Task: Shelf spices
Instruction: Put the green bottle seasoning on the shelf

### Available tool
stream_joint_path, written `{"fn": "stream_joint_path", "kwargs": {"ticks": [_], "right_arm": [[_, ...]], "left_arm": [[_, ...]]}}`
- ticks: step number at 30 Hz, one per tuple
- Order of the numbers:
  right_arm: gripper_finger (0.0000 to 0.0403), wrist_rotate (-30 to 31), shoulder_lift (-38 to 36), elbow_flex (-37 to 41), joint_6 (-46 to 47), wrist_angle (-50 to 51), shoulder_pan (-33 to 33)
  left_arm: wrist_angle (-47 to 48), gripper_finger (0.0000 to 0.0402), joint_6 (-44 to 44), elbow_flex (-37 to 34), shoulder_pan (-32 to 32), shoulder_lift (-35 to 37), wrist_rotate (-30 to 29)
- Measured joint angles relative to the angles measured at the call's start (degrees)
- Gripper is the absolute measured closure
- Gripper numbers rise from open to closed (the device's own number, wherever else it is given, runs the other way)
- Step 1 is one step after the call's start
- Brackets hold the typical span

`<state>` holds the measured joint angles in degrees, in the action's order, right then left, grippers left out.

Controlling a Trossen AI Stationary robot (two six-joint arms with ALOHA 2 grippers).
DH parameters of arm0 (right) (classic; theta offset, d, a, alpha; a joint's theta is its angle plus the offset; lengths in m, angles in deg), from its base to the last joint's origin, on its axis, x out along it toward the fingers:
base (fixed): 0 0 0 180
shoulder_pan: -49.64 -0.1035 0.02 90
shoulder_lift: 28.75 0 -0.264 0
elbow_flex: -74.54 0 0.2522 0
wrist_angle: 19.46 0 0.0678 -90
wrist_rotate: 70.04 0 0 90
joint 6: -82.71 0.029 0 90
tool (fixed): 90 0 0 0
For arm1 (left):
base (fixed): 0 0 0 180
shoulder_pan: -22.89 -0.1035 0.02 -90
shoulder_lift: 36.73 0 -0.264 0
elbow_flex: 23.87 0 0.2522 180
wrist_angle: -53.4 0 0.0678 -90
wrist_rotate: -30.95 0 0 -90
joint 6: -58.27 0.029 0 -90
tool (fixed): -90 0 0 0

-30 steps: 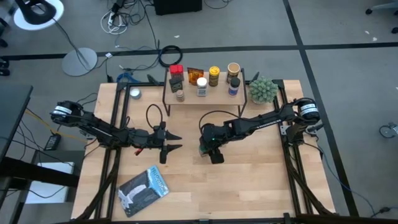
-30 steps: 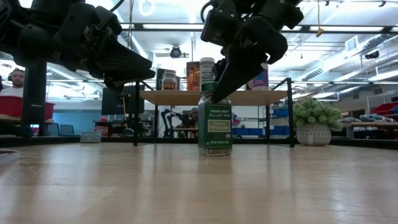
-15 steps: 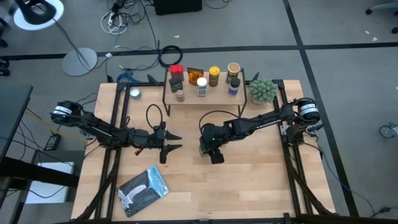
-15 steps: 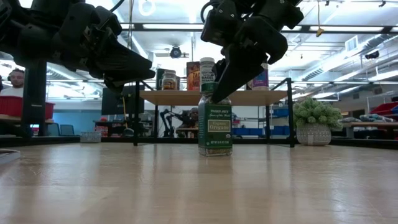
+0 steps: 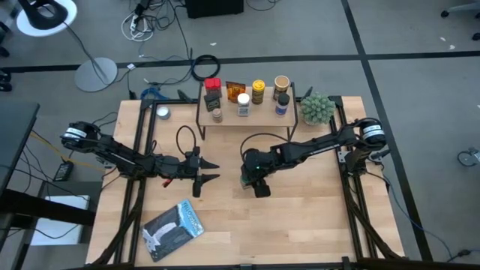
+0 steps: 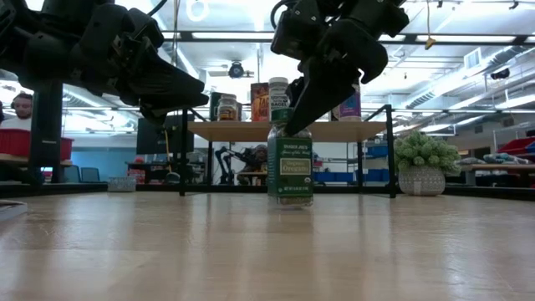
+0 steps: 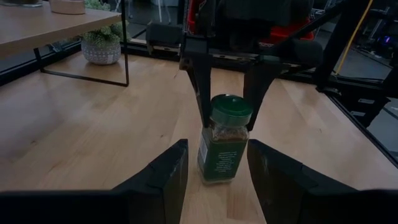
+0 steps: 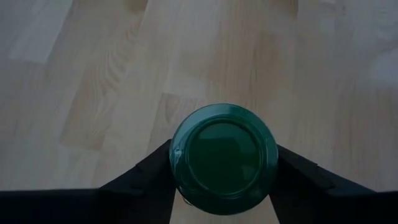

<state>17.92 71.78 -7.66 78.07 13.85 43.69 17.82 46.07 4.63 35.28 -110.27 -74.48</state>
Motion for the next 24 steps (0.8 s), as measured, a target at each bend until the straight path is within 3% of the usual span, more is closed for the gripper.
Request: {"fn": "stream_joint_path", "kwargs": {"ticks": [14, 24], "right_arm": [[0.0195, 4.6, -10.5, 0.0, 0.0, 3.6, 1.2], [0.0195, 6.0, -19.8, 0.0, -0.1, 8.3, 7.1]], "left_arm": [[0.0, 0.0232, 0.0, 0.0, 0.0, 0.0, 0.0], [0.0, 0.0232, 0.0, 0.0, 0.0, 0.0, 0.0]]}}
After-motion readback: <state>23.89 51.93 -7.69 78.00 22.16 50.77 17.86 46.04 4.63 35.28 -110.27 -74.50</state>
